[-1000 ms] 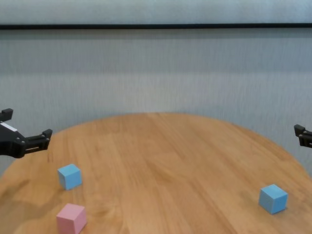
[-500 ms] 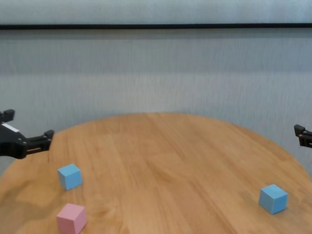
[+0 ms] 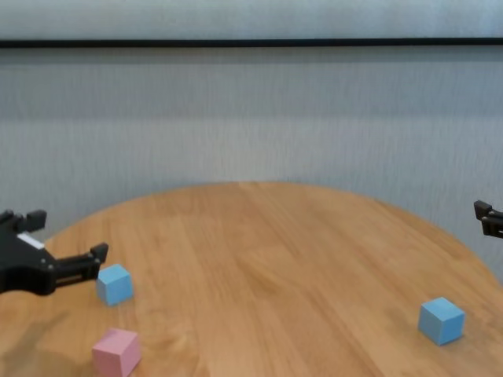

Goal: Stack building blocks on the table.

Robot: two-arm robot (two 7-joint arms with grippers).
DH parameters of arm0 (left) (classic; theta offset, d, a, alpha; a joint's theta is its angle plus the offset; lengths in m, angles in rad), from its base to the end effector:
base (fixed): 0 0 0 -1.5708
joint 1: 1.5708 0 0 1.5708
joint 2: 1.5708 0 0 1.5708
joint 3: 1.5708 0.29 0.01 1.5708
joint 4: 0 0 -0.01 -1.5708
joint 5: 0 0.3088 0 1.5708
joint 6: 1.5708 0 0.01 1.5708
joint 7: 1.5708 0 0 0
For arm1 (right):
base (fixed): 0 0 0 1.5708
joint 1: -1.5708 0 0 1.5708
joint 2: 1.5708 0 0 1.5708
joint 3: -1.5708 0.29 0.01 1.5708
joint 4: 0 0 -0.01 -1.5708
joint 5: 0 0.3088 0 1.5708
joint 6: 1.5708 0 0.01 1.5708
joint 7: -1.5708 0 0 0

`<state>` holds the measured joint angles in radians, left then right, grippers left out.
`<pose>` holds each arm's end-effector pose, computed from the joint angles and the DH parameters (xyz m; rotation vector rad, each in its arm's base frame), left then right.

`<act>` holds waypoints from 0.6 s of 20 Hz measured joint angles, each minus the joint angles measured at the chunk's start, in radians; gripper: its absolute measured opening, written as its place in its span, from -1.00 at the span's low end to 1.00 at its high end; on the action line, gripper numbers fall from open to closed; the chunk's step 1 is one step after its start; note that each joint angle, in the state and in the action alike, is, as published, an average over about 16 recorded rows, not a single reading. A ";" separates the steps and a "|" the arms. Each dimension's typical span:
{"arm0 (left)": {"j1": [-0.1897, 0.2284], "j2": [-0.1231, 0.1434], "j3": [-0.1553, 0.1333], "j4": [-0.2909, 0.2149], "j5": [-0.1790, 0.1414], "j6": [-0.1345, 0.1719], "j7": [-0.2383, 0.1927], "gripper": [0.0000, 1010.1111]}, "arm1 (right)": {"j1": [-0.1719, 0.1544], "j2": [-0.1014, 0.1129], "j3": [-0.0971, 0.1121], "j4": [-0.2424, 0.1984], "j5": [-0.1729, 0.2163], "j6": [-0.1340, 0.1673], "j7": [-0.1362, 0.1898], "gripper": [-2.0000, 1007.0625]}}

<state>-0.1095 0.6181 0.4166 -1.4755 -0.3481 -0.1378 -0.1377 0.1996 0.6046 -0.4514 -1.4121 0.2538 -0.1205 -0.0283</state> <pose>0.3345 0.0833 -0.3097 0.2447 -0.1658 1.0943 0.3581 -0.0826 -0.3022 -0.3043 -0.2852 -1.2479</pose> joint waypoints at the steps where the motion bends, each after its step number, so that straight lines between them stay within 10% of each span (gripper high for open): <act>1: 0.010 0.006 -0.004 -0.010 -0.016 0.006 -0.019 0.98 | 0.000 0.000 0.000 0.000 0.000 0.000 0.000 0.99; 12: 0.068 0.075 -0.030 -0.124 -0.160 0.197 -0.164 0.98 | 0.000 0.000 0.000 0.000 0.000 0.000 0.000 1.00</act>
<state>-0.0418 0.6934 0.3869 -1.5995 -0.5077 0.0589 -0.3021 0.1996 0.6046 -0.4514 -1.4121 0.2538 -0.1204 -0.0283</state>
